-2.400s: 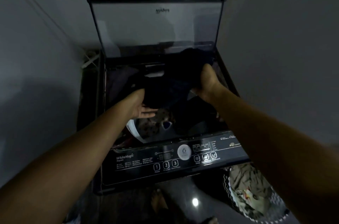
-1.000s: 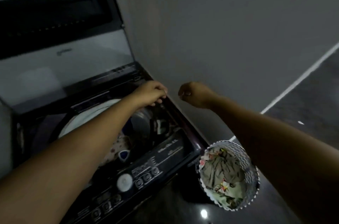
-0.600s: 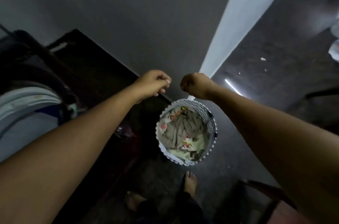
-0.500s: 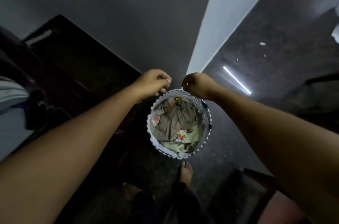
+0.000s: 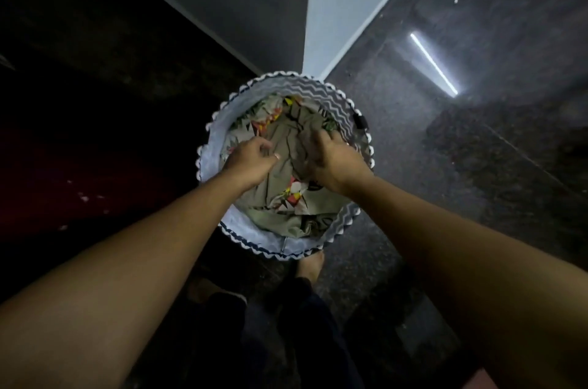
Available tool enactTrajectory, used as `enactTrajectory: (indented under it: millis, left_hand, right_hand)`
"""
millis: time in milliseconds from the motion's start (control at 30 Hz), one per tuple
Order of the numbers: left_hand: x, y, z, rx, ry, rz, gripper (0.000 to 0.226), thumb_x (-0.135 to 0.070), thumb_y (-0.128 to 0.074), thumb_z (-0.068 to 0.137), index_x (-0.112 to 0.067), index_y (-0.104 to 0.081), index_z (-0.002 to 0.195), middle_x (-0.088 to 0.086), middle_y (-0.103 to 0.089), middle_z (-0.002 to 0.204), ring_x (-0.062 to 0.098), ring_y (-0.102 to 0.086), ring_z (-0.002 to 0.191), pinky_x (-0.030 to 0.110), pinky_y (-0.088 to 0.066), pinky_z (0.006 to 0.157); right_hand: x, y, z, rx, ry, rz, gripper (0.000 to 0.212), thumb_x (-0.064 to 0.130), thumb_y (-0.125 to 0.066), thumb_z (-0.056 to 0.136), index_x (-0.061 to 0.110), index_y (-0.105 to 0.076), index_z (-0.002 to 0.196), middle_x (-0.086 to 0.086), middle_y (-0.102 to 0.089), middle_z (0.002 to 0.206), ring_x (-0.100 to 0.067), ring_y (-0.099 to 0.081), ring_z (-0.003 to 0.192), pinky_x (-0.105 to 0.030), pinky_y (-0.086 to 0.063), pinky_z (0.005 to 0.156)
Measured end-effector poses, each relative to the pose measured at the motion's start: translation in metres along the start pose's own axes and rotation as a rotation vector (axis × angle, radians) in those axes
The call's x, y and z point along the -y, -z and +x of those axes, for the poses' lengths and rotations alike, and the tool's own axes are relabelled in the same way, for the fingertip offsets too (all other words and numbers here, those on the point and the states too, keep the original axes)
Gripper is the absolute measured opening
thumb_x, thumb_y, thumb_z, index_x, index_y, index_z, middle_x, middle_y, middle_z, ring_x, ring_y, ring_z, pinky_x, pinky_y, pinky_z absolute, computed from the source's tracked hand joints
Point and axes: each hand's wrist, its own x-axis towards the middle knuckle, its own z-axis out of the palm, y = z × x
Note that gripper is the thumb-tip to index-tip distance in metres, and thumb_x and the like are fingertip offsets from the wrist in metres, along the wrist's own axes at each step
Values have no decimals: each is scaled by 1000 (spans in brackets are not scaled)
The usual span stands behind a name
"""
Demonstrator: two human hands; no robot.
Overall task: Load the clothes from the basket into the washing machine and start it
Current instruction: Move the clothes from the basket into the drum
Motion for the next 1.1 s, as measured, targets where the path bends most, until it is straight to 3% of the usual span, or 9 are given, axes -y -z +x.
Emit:
enactTrajectory:
  millis: [100,200,467,567,667,733,900,1000,1100]
  left_hand:
    - [23,-26,17,-37,41,97,79,-41,-68,90,-20,-27,155,12,-33,157,32,-40,140,38,-38,112]
    - [49,-44,30,-22,76,74,99,-44,-76,80,-21,-18,156,11,-39,155,33,-44,137,47,-42,110]
    - [63,-33,27,-107,39,145,41,-40,-65,90,-15,-64,122,12,-67,117,31,-62,107,36,-52,90]
    - [31,-17,6,-114,-80,-208,31,-46,-63,90,-19,-67,105,13,-67,109,23,-65,101,37,-54,90]
    - [-20,3,-33,128,-158,-753,15,-18,-57,100,-13,-69,107,5,-75,100,15,-71,92,34,-56,82]
    - [-44,17,-56,231,-232,-868,23,-12,-57,98,-6,-69,116,11,-75,106,23,-70,96,36,-57,85]
    - [-51,45,-79,85,-250,-842,19,-22,-64,96,-12,-73,108,5,-78,99,19,-74,92,32,-58,77]
    - [-28,53,-71,-127,-99,-634,30,-43,-71,88,-17,-69,103,6,-75,100,27,-71,99,40,-58,84]
    - [-10,57,-69,-209,23,-422,42,-24,-71,90,-18,-55,128,7,-65,118,22,-62,102,30,-49,85]
  right_hand:
    - [-6,-26,19,-47,80,-106,80,45,-64,91,17,-23,154,-15,-37,150,-39,-55,122,-47,-53,90]
    - [-11,-50,35,58,58,-120,89,42,-68,90,20,-15,158,-17,-43,149,-38,-56,124,-45,-51,96]
    - [-11,-55,32,-41,0,-36,26,27,-60,93,17,-62,117,-12,-69,108,-35,-67,96,-40,-56,78]
    - [-13,-45,24,-76,14,10,48,32,-69,87,17,-49,129,-16,-58,124,-39,-63,105,-46,-56,83]
    - [-11,-30,10,-131,14,-11,85,39,-79,78,17,-31,144,-17,-37,144,-42,-58,113,-50,-53,89]
    - [-7,-22,3,-208,14,57,76,39,-76,81,19,-40,144,-14,-37,146,-40,-56,117,-48,-52,93]
    - [9,3,-8,-319,-31,719,31,21,-55,91,26,-69,119,3,-72,117,-18,-67,110,-48,-56,95]
    - [36,26,-24,-395,-70,953,27,3,-47,97,8,-68,112,3,-72,99,3,-67,84,-23,-56,75]
    - [56,38,-39,-432,-81,1011,15,9,-52,98,15,-65,95,13,-71,80,3,-65,73,-22,-55,68]
